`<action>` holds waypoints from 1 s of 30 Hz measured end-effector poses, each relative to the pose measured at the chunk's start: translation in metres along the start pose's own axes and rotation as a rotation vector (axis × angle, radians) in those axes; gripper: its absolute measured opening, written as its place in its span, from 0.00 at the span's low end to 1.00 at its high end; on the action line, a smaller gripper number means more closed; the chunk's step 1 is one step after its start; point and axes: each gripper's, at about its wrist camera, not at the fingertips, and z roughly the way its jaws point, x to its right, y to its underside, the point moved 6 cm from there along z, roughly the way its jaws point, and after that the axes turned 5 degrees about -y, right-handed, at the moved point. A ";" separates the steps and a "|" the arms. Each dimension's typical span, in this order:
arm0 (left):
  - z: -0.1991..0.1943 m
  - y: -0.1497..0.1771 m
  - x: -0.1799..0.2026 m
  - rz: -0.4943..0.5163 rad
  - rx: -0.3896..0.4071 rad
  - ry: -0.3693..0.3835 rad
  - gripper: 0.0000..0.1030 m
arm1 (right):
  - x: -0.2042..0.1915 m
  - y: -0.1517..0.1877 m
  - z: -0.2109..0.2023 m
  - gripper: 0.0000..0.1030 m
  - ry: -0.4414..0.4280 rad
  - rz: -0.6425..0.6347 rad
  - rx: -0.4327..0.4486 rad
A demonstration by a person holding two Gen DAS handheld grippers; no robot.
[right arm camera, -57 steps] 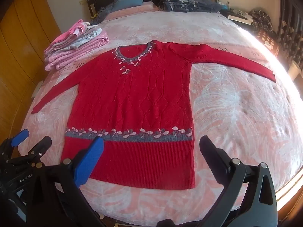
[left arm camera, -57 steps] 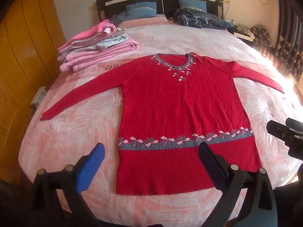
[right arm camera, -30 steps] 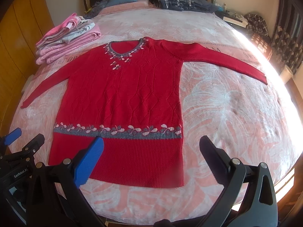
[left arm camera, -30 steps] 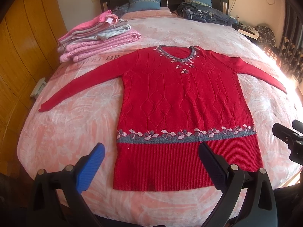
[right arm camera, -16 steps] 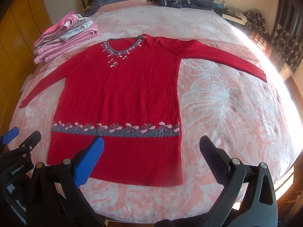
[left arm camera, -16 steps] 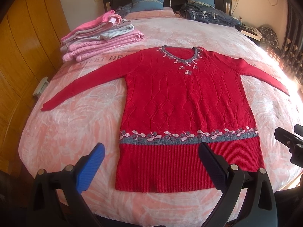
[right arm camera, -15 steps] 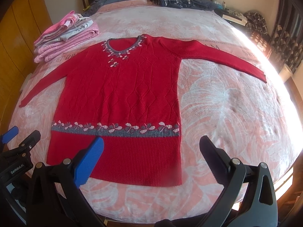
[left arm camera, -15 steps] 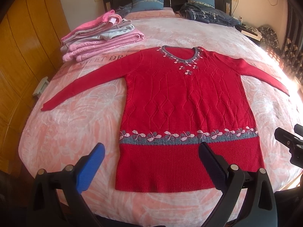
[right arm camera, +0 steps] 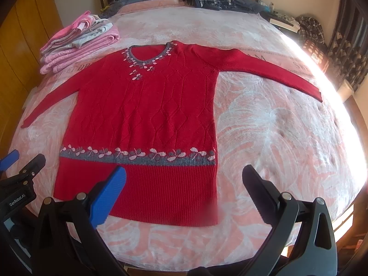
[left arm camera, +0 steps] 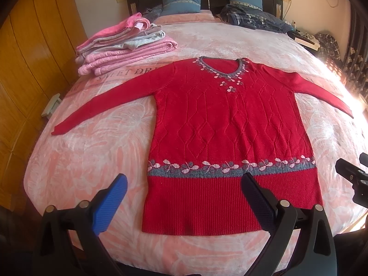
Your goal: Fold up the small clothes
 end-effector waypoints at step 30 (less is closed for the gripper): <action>0.001 0.000 0.004 0.014 -0.006 -0.006 0.96 | 0.001 0.002 0.002 0.97 -0.004 0.004 -0.010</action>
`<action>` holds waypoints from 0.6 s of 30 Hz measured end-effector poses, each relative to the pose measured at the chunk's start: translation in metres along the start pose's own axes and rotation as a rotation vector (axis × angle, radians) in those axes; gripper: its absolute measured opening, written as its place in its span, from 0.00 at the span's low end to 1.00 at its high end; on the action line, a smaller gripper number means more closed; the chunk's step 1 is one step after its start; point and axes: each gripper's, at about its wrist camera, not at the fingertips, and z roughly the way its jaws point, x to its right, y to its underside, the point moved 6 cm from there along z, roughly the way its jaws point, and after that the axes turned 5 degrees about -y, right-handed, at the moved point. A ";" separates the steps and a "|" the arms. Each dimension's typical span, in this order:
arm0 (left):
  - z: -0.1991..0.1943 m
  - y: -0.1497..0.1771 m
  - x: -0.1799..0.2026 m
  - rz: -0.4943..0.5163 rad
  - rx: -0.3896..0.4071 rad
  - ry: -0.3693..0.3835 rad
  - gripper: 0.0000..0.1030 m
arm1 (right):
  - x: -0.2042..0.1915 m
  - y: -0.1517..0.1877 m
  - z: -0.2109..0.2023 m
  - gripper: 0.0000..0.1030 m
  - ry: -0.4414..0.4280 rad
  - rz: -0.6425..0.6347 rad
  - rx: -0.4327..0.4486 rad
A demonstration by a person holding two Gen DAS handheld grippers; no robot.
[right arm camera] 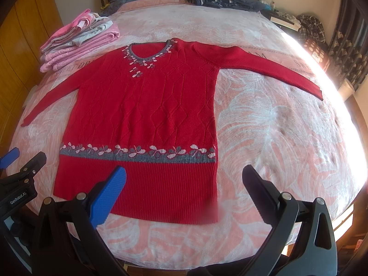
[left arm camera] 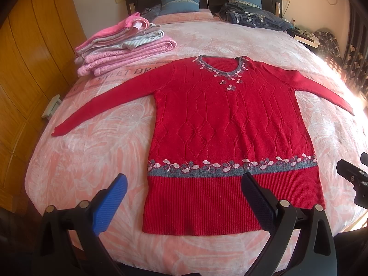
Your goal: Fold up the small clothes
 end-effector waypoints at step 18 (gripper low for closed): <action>0.018 0.000 0.019 0.031 -0.122 0.142 0.96 | 0.018 -0.016 0.012 0.97 0.022 0.020 -0.073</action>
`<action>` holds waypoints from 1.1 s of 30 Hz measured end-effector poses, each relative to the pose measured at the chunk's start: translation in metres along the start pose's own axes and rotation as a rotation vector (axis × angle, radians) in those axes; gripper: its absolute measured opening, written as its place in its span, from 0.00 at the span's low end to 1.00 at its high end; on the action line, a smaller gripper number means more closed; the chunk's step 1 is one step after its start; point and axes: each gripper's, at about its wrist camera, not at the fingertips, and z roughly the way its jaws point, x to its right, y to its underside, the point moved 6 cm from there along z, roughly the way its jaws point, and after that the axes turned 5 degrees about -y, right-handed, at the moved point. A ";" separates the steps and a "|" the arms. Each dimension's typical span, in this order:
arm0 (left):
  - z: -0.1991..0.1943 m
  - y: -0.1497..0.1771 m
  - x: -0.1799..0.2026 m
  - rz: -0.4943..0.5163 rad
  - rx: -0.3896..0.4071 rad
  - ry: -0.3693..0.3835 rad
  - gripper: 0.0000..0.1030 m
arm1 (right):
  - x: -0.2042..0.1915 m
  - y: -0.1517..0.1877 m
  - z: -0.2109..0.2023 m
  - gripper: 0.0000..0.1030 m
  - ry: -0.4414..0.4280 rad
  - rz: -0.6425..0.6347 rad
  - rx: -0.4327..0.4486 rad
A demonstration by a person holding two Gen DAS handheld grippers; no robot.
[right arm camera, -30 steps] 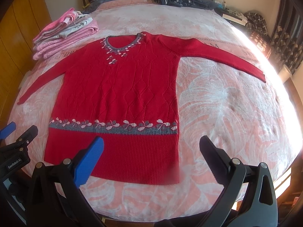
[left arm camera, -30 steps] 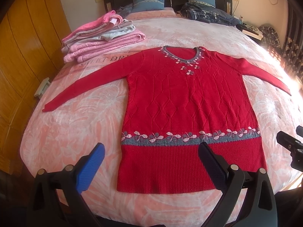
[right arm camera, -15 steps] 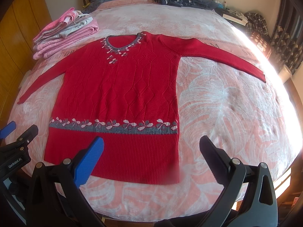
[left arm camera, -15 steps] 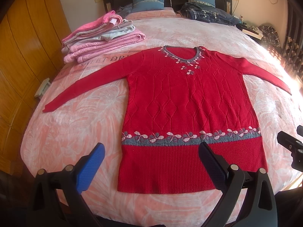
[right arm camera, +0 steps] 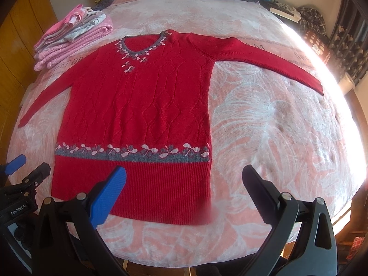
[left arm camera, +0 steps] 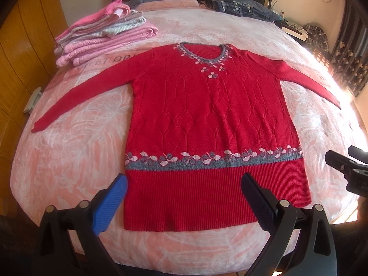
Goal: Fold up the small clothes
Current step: 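Move the right gripper to the cuff of the sleeve nearest it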
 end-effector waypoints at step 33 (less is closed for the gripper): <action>0.186 -0.259 0.133 -0.160 -0.051 0.084 0.95 | 0.356 -0.213 0.104 0.97 0.038 0.286 0.016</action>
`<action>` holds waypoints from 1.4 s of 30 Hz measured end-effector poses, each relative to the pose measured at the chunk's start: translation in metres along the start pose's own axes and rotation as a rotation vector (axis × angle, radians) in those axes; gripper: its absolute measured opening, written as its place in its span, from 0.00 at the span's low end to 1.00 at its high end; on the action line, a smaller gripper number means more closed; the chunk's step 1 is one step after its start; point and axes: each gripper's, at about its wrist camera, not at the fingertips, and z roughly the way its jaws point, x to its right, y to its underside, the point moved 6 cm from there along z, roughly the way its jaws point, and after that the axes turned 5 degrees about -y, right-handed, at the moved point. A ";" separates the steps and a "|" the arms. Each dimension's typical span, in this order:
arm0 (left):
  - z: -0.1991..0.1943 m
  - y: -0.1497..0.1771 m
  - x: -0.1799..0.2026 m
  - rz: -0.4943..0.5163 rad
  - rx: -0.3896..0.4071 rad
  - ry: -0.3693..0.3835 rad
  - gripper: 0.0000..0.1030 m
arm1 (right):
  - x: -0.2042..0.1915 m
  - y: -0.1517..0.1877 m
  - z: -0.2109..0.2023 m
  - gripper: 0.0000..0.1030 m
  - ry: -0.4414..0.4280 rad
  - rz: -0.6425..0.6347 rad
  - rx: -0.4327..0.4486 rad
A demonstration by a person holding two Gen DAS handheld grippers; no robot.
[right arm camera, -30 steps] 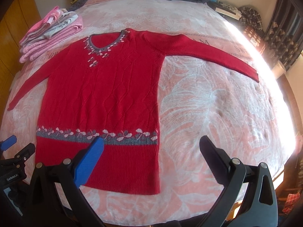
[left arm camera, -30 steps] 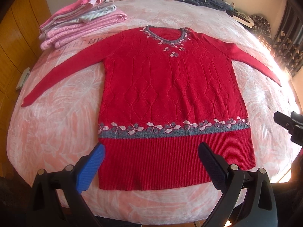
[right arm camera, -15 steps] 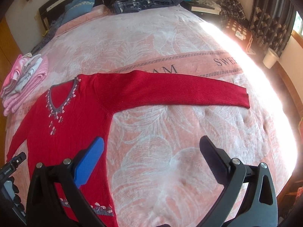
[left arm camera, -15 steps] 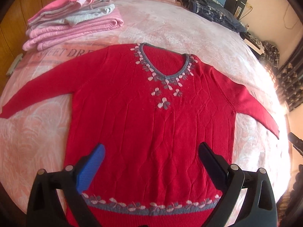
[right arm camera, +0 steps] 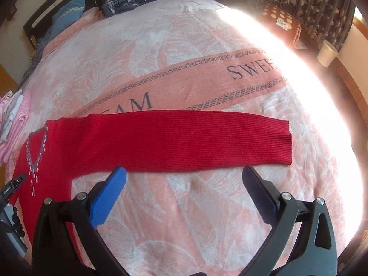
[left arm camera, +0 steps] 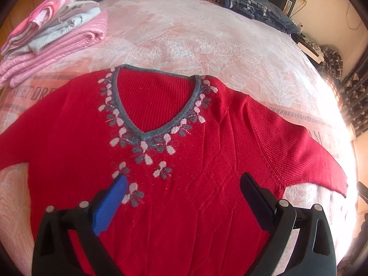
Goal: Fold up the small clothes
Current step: 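Move the right gripper to the cuff of the sleeve nearest it, then close the right gripper on the red sleeve cuff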
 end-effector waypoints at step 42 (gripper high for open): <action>0.063 -0.027 0.003 0.000 0.014 -0.120 0.96 | 0.162 -0.020 0.034 0.03 -0.045 0.273 0.061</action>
